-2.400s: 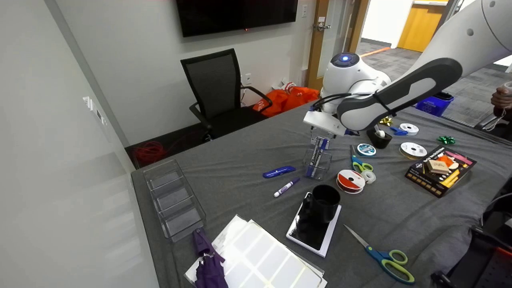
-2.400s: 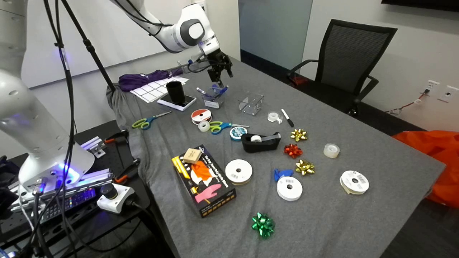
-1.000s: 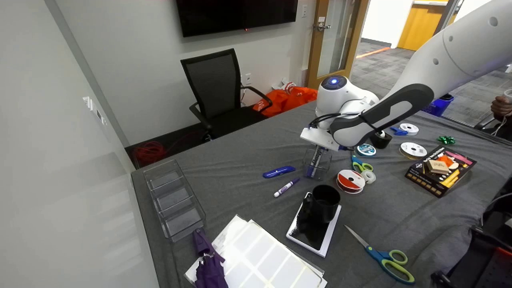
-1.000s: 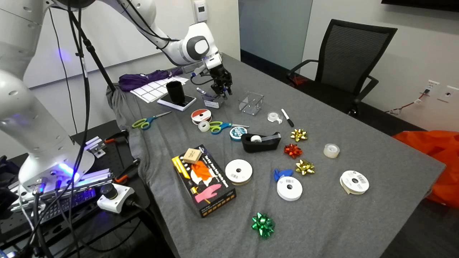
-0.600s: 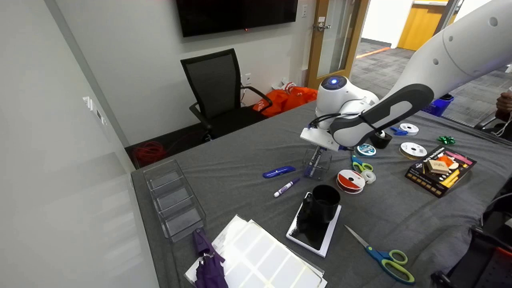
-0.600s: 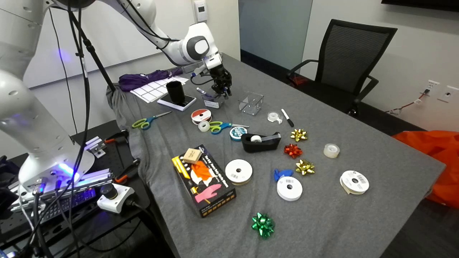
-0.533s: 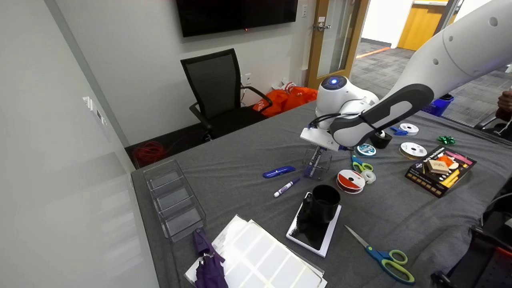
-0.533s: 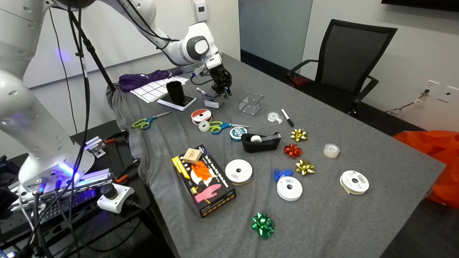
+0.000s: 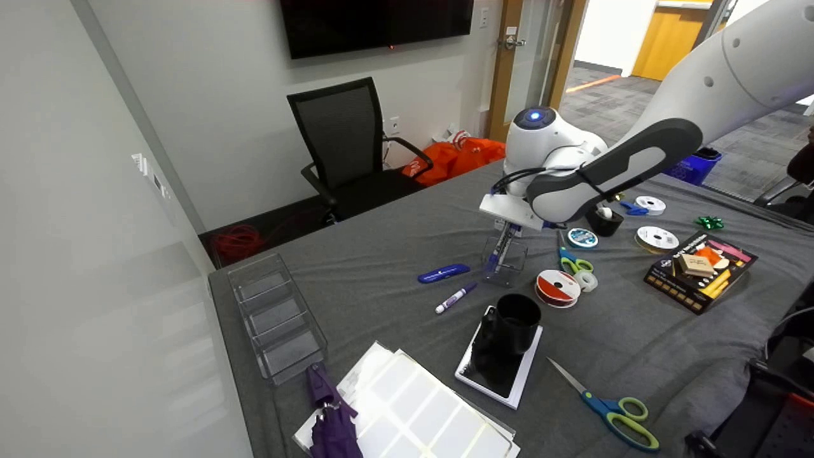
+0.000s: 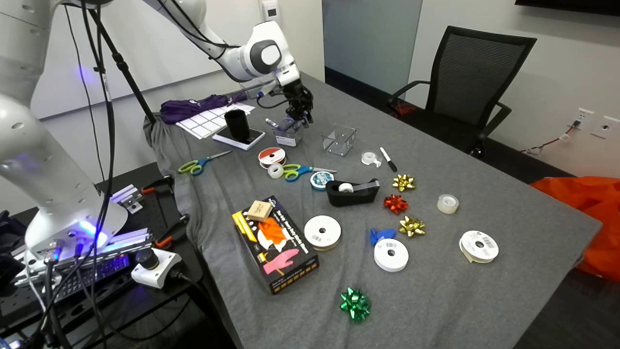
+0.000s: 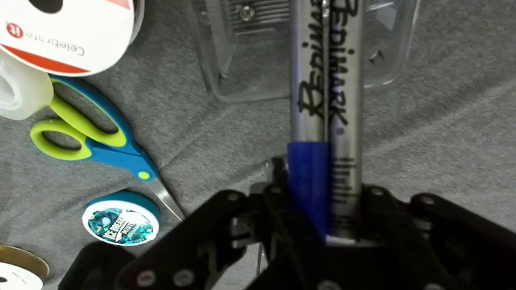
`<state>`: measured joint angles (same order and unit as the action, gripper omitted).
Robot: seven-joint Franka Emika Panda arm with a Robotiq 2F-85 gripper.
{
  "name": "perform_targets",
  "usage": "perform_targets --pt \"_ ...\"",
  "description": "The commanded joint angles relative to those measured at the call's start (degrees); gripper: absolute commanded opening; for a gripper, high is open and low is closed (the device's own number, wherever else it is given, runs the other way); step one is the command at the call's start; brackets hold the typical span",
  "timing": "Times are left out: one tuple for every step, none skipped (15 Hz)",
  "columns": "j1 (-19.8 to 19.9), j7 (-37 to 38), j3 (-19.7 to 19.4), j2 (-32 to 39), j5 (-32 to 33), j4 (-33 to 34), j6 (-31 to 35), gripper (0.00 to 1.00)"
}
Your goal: Remove the markers from the clear bowl on the left and put them in the clear bowl on the right
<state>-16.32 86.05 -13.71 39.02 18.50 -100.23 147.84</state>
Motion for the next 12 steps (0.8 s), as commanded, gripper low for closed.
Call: perform_targets --pt "0.0 -1.8 0.0 -5.6 0.5 -4.1 -0.5 0.08" --pt "0.4 -2.2 0.2 -6.9 0.3 -4.6 -0.4 0.08" --pt "0.6 -2.5 0.5 -7.9 0.2 -5.0 -0.4 0.08" --pt "1.1 -3.1 0.8 -9.2 0.0 -5.6 -0.3 0.08" --pt "1.3 -3.6 0.9 -10.2 0.0 -6.0 -0.3 0.08" --pt "1.5 -4.1 0.7 -11.6 0.4 -6.4 -0.3 0.08" --pt "1.5 -4.2 0.4 -12.5 1.0 -6.5 -0.5 0.08" --pt "1.8 -4.3 0.0 -13.3 1.4 -6.3 -0.6 0.08" --pt "2.3 -4.6 -0.1 -13.9 1.5 -6.2 -0.8 0.08" --pt "3.6 -5.7 0.3 -14.3 0.6 -5.7 -1.0 0.08" --pt "4.6 -6.3 0.4 -14.6 0.0 -5.1 -1.3 0.08" --pt "5.5 -6.8 0.4 -14.6 -0.4 -4.3 -1.8 0.08"
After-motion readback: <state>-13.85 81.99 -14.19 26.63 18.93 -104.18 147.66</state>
